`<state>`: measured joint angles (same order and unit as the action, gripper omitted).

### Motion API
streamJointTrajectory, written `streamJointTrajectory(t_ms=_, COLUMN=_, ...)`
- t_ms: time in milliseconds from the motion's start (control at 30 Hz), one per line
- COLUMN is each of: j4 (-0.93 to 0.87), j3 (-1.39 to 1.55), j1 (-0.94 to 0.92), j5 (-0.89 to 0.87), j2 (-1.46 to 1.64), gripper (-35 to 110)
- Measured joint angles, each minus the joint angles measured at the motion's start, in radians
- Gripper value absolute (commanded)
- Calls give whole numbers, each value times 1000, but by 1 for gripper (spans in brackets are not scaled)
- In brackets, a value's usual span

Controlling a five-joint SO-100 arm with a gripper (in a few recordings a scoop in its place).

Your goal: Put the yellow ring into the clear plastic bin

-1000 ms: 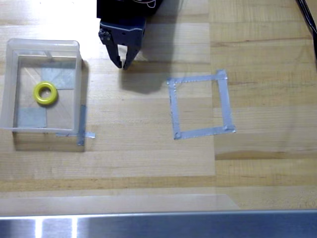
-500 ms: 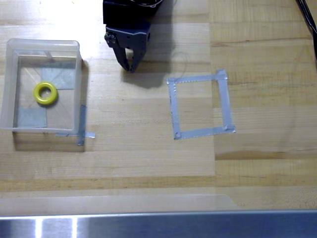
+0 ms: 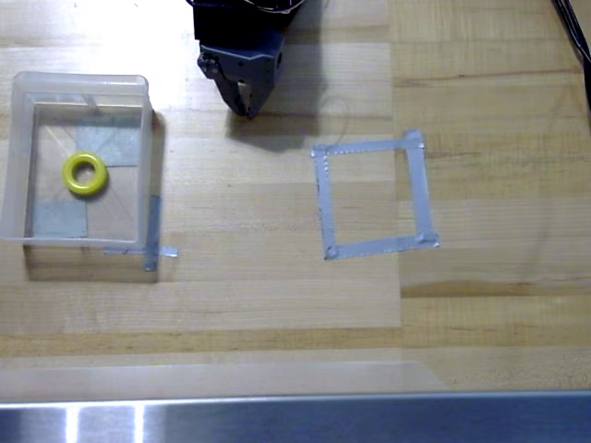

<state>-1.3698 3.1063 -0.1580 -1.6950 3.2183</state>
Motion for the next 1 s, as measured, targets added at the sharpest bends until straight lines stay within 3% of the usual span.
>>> streamJointTrajectory(t_ms=567, j4=-38, j3=0, j1=0, j5=163, j2=2, gripper=1)
streamJointTrajectory(t_ms=1000, j4=-40, j3=0, j1=-2, j5=175, j2=6, gripper=1)
